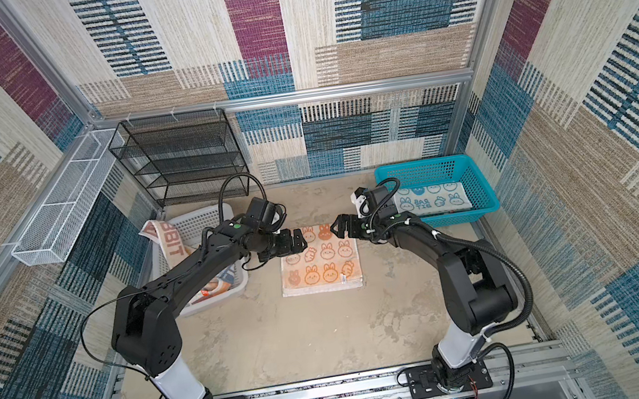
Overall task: Fold and stack the towels
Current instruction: 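Release the near corners and raise both grippers over the towel's far edge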
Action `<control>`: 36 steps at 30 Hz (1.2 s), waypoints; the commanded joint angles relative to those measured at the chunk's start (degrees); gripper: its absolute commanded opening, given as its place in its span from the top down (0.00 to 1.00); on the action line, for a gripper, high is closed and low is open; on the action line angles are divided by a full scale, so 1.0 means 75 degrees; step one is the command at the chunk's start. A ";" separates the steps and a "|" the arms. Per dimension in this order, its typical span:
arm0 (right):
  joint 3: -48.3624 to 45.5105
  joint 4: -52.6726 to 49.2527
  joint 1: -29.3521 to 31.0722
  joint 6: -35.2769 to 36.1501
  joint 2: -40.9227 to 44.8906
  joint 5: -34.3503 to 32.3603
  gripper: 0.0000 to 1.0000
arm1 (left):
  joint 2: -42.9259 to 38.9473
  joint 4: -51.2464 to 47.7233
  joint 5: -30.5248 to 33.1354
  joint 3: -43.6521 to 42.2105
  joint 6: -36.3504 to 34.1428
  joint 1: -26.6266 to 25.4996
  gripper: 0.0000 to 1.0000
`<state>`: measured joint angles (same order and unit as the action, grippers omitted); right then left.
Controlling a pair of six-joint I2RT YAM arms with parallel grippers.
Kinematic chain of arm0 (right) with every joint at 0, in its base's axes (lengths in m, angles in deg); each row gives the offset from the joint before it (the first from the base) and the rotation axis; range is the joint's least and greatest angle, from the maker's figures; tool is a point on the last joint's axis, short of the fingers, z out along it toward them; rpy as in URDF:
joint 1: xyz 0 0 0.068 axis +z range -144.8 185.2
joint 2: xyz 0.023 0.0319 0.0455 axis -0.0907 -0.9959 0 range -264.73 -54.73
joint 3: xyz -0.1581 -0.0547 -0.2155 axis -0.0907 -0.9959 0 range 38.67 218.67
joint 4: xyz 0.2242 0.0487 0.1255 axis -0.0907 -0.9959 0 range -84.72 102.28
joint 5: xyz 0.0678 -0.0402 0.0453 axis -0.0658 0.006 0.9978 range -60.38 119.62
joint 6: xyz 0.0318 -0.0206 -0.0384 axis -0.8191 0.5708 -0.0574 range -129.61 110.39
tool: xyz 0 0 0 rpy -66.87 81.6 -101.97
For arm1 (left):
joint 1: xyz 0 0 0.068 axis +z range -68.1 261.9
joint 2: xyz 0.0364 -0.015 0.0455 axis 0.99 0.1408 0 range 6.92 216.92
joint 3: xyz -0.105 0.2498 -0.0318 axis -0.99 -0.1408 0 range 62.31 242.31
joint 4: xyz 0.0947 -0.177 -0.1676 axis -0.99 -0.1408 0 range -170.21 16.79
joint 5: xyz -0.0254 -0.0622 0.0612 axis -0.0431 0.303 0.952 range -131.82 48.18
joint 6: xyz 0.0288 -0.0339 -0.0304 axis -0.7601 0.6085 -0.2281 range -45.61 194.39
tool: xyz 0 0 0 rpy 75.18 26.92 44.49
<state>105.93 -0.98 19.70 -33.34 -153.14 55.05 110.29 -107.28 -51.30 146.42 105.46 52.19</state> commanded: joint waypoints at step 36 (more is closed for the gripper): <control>0.2446 -0.0125 -0.0539 0.0573 -0.2821 0.1190 0.01 | 0.3272 0.0328 -0.0069 0.3053 0.0020 0.0913 0.01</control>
<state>122.48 0.60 15.60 -32.16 -176.46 66.56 137.24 -101.55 -56.41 167.60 110.47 59.71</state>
